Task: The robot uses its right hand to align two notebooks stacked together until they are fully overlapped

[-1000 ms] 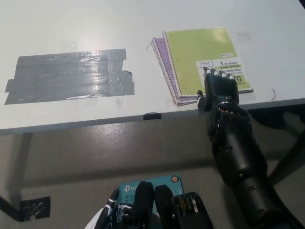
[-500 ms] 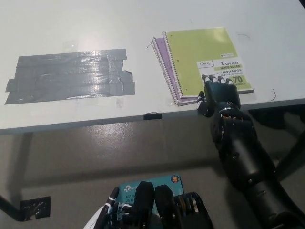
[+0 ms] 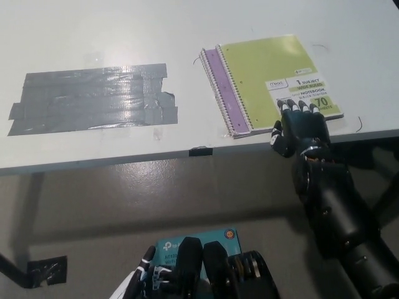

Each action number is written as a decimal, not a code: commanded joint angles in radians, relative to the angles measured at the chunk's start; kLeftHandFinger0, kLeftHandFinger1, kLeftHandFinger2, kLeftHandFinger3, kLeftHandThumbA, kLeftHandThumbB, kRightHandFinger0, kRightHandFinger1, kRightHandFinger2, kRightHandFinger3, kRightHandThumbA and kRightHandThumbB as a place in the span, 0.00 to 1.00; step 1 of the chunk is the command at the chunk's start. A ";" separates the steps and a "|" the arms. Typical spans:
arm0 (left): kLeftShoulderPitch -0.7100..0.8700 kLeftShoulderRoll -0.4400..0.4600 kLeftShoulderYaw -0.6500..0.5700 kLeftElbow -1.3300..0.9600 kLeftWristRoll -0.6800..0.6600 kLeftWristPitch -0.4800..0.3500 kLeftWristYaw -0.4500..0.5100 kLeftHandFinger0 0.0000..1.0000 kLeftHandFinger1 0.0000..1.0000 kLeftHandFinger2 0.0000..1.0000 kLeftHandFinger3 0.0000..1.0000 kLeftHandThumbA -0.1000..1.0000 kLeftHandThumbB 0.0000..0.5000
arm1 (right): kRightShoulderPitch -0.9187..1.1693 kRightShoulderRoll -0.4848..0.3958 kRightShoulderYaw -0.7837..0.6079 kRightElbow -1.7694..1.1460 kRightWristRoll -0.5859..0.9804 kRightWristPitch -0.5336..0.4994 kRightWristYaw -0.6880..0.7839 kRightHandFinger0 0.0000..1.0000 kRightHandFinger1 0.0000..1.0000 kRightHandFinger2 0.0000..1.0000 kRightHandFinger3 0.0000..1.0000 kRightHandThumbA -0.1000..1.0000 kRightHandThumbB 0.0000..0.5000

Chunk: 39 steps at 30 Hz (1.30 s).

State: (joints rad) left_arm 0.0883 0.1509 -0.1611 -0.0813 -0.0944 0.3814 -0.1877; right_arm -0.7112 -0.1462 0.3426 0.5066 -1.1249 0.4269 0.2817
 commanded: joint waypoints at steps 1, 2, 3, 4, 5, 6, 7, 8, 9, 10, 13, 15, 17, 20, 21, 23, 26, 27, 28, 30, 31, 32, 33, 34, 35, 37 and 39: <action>0.003 0.010 -0.009 -0.028 0.015 -0.008 -0.016 0.35 0.70 0.75 0.48 1.00 1.00 | 0.035 -0.046 0.050 -0.010 0.068 -0.076 0.044 1.00 1.00 1.00 1.00 1.00 0.75; 0.000 0.009 -0.008 -0.031 0.014 -0.003 -0.016 0.35 0.70 0.75 0.48 1.00 1.00 | 0.035 -0.052 0.059 -0.015 0.073 -0.077 0.050 1.00 1.00 1.00 1.00 1.00 0.74; -0.001 0.009 -0.007 -0.026 0.015 -0.006 -0.015 0.35 0.70 0.74 0.48 1.00 1.00 | 0.036 -0.056 0.069 -0.017 0.080 -0.078 0.061 1.00 1.00 1.00 1.00 1.00 0.75; -0.002 0.006 -0.006 -0.024 0.014 -0.008 -0.014 0.34 0.69 0.72 0.47 1.00 1.00 | 0.033 -0.059 0.076 -0.014 0.092 -0.091 0.060 1.00 1.00 1.00 1.00 1.00 0.75; -0.001 0.005 -0.005 -0.026 0.013 -0.006 -0.014 0.34 0.69 0.72 0.47 1.00 1.00 | 0.031 -0.060 0.081 -0.012 0.103 -0.103 0.056 1.00 1.00 1.00 1.00 1.00 0.75; 0.000 0.005 -0.006 -0.029 0.016 -0.003 -0.013 0.35 0.69 0.73 0.48 1.00 1.00 | 0.030 -0.062 0.088 -0.011 0.110 -0.111 0.049 1.00 1.00 1.00 1.00 1.00 0.77; 0.000 0.005 -0.007 -0.032 0.020 0.000 -0.010 0.35 0.69 0.74 0.48 1.00 1.00 | 0.030 -0.064 0.093 -0.011 0.112 -0.119 0.041 1.00 1.00 1.00 1.00 1.00 0.77; 0.000 0.005 -0.007 -0.032 0.020 0.001 -0.011 0.35 0.69 0.74 0.48 1.00 1.00 | 0.029 -0.065 0.097 -0.011 0.117 -0.118 0.039 1.00 1.00 1.00 1.00 1.00 0.77; 0.000 0.004 -0.007 -0.031 0.021 -0.005 -0.011 0.35 0.69 0.74 0.48 1.00 1.00 | 0.020 -0.067 0.111 0.002 0.121 -0.147 0.024 1.00 1.00 1.00 1.00 1.00 0.81; 0.000 0.003 -0.007 -0.033 0.020 -0.001 -0.010 0.35 0.70 0.75 0.49 1.00 1.00 | 0.021 -0.065 0.112 -0.004 0.130 -0.153 0.019 1.00 1.00 1.00 1.00 1.00 0.81; -0.002 0.003 -0.007 -0.024 0.012 -0.011 -0.020 0.37 0.72 0.79 0.49 1.00 1.00 | 0.014 -0.065 0.135 -0.013 0.129 -0.157 0.032 1.00 1.00 1.00 1.00 1.00 0.72; -0.004 0.004 -0.011 -0.020 0.017 -0.019 -0.020 0.37 0.73 0.79 0.48 1.00 1.00 | 0.011 -0.067 0.146 -0.013 0.128 -0.159 0.033 1.00 1.00 1.00 1.00 1.00 0.73; -0.005 0.004 -0.014 -0.019 0.022 -0.020 -0.018 0.37 0.74 0.80 0.49 1.00 1.00 | 0.005 -0.068 0.155 -0.016 0.134 -0.157 0.041 1.00 1.00 1.00 1.00 1.00 0.72; -0.007 0.001 -0.011 -0.024 0.012 -0.004 -0.020 0.37 0.74 0.78 0.47 1.00 1.00 | -0.009 -0.067 0.166 -0.009 0.138 -0.159 0.032 1.00 1.00 1.00 1.00 1.00 0.77; -0.006 0.000 -0.010 -0.030 0.012 0.009 -0.016 0.37 0.74 0.78 0.47 1.00 1.00 | -0.011 -0.066 0.167 -0.013 0.140 -0.156 0.028 1.00 1.00 1.00 1.00 1.00 0.77; -0.005 -0.001 -0.008 -0.032 0.008 0.009 -0.018 0.38 0.74 0.79 0.48 1.00 1.00 | -0.016 -0.066 0.174 -0.016 0.138 -0.148 0.031 1.00 1.00 1.00 1.00 1.00 0.78; -0.004 -0.001 -0.008 -0.030 0.006 0.001 -0.020 0.39 0.75 0.81 0.49 1.00 1.00 | -0.034 -0.060 0.184 -0.021 0.125 -0.110 0.050 1.00 1.00 1.00 1.00 1.00 0.77; -0.004 -0.003 -0.006 -0.029 0.003 0.004 -0.019 0.39 0.75 0.80 0.48 1.00 1.00 | -0.039 -0.058 0.185 -0.022 0.125 -0.103 0.051 1.00 1.00 1.00 1.00 1.00 0.77; -0.004 -0.007 -0.004 -0.028 0.000 0.008 -0.017 0.38 0.75 0.79 0.47 1.00 1.00 | -0.044 -0.053 0.185 -0.024 0.124 -0.092 0.058 1.00 1.00 1.00 1.00 1.00 0.77; -0.005 -0.007 -0.004 -0.025 0.001 0.003 -0.018 0.37 0.74 0.79 0.46 1.00 1.00 | -0.050 -0.052 0.189 -0.017 0.123 -0.088 0.058 1.00 1.00 1.00 1.00 1.00 0.79; -0.006 -0.007 -0.005 -0.024 0.004 0.000 -0.017 0.36 0.74 0.79 0.46 1.00 1.00 | -0.050 -0.051 0.189 -0.018 0.124 -0.088 0.055 1.00 1.00 1.00 1.00 1.00 0.80; -0.005 -0.004 -0.009 -0.024 0.009 -0.006 -0.017 0.36 0.74 0.79 0.46 1.00 1.00 | -0.053 -0.053 0.197 -0.020 0.118 -0.088 0.062 1.00 1.00 1.00 1.00 1.00 0.80; -0.005 -0.004 -0.009 -0.024 0.010 -0.006 -0.017 0.36 0.74 0.79 0.46 1.00 1.00 | -0.053 -0.054 0.198 -0.020 0.118 -0.087 0.063 1.00 1.00 1.00 1.00 1.00 0.80; -0.006 -0.005 -0.008 -0.022 0.007 -0.011 -0.019 0.34 0.72 0.78 0.44 1.00 1.00 | -0.056 -0.054 0.201 -0.021 0.120 -0.087 0.071 1.00 1.00 1.00 1.00 1.00 0.82; -0.005 -0.005 -0.008 -0.023 0.006 -0.010 -0.020 0.34 0.72 0.77 0.44 1.00 1.00 | -0.056 -0.054 0.201 -0.021 0.122 -0.086 0.071 1.00 1.00 1.00 1.00 1.00 0.82; -0.006 -0.005 -0.008 -0.024 0.007 -0.002 -0.018 0.36 0.73 0.79 0.46 1.00 1.00 | -0.055 -0.056 0.203 -0.023 0.120 -0.085 0.070 1.00 1.00 1.00 1.00 1.00 0.80; -0.004 -0.003 -0.009 -0.028 0.010 0.003 -0.017 0.38 0.74 0.80 0.48 1.00 1.00 | -0.054 -0.055 0.206 -0.022 0.113 -0.073 0.070 1.00 1.00 1.00 1.00 1.00 0.77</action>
State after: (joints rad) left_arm 0.0866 0.1485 -0.1649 -0.0815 -0.0861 0.3847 -0.1879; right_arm -0.7419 -0.2155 0.5302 0.4887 -1.0336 0.3445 0.2935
